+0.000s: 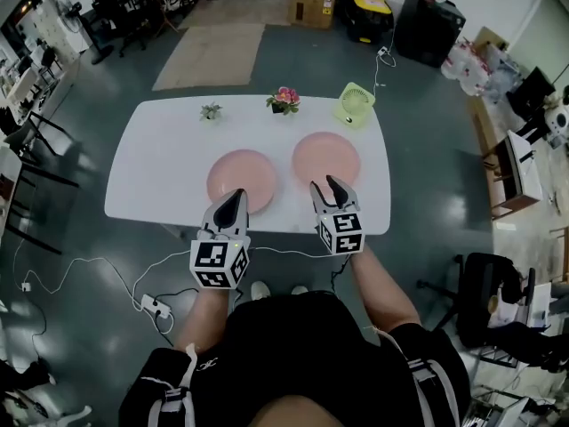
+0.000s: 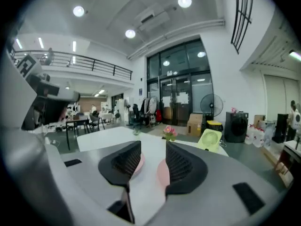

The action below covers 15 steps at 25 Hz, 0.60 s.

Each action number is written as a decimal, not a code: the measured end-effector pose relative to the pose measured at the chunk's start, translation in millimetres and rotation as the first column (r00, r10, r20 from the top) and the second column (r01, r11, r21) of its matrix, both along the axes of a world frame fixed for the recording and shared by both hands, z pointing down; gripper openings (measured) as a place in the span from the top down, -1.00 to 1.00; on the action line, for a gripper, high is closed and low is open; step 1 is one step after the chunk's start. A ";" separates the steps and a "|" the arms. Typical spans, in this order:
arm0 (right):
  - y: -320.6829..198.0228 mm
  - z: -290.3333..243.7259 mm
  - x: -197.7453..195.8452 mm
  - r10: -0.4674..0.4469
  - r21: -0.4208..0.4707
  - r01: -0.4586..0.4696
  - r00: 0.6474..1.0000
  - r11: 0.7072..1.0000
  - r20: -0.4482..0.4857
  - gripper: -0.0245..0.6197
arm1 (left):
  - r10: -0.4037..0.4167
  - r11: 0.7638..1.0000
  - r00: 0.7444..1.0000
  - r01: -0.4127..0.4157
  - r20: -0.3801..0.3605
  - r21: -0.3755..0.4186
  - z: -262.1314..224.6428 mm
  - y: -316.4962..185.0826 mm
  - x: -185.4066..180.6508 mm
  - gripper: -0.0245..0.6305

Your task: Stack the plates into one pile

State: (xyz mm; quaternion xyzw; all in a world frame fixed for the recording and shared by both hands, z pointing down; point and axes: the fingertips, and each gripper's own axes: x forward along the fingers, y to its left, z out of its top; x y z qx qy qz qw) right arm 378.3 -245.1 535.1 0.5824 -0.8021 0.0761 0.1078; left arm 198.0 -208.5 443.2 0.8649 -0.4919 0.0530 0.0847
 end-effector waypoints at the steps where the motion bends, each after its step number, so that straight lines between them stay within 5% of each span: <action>1: -2.1 15.8 -1.1 -0.022 -0.045 0.021 0.999 0.999 -0.032 0.41 | -0.012 1.000 1.000 0.012 -0.001 -0.004 1.8 2.2 -3.4 0.89; 5: -9.0 76.0 -1.7 -0.134 -0.172 0.094 0.962 0.981 -0.236 0.39 | -0.060 0.998 0.998 0.060 -0.001 -0.014 6.3 9.3 -17.8 0.89; 10: -23.5 133.6 -1.8 -0.239 -0.250 0.129 0.841 0.960 -0.485 0.38 | -0.122 0.992 0.993 0.122 -0.006 -0.038 15.1 11.5 -52.7 0.89; 15: -32.5 180.0 6.9 -0.335 -0.356 0.136 0.736 0.925 -0.588 0.38 | -0.173 0.984 0.985 0.172 -0.002 -0.050 23.6 19.0 -74.6 0.89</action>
